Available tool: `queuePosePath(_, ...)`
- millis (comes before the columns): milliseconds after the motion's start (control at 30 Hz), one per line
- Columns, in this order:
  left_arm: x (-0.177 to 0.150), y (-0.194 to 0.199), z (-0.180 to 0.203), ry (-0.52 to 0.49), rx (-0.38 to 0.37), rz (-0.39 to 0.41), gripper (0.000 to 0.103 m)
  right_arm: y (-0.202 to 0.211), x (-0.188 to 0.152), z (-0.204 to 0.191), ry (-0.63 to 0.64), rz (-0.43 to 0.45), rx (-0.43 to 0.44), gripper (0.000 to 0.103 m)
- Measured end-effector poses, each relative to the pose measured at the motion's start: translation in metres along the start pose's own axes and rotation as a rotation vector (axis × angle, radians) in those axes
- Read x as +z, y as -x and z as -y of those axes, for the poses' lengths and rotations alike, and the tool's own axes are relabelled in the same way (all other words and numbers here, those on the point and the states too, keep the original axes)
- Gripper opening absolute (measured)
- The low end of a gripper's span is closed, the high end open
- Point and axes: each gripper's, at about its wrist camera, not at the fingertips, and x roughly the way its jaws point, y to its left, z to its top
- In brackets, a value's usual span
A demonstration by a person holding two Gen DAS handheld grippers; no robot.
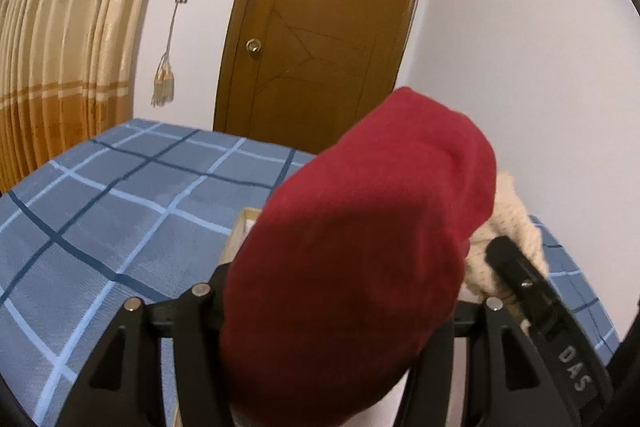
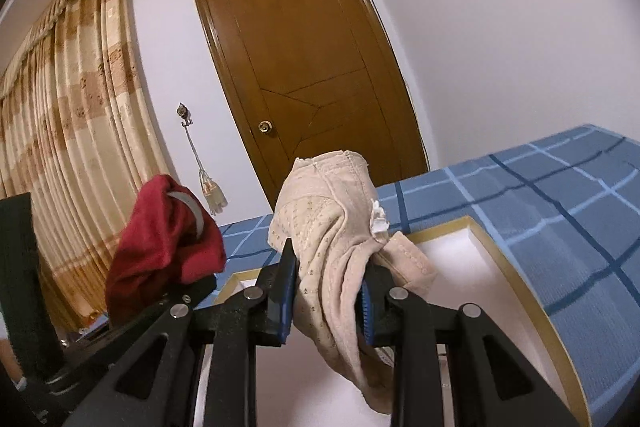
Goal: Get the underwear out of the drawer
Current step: 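Carry both held garments up to the white tray on the dresser, then lower the dark red garment into the tray and open the left tool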
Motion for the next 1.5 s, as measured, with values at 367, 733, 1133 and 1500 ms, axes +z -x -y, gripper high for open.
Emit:
queuePosePath(367,0.012,-0.016,0.006,-0.085,0.112,0.068,0.055,-0.025,0.003,-0.004,0.022,-0.002,-0.036,0.028)
queuePosePath(733,0.015,-0.033,0.012,-0.13,0.124,0.009,0.059,-0.04,0.004,-0.019,0.1,-0.012,-0.1,0.029)
queuePosePath(1133,0.014,-0.056,0.015,-0.146,0.099,-0.117,0.057,-0.06,0.006,-0.004,0.023,-0.107,-0.07,0.03)
queuePosePath(1500,0.008,-0.06,0.027,-0.194,0.092,-0.161,0.059,-0.07,0.004,0.004,-0.019,-0.151,-0.025,0.031)
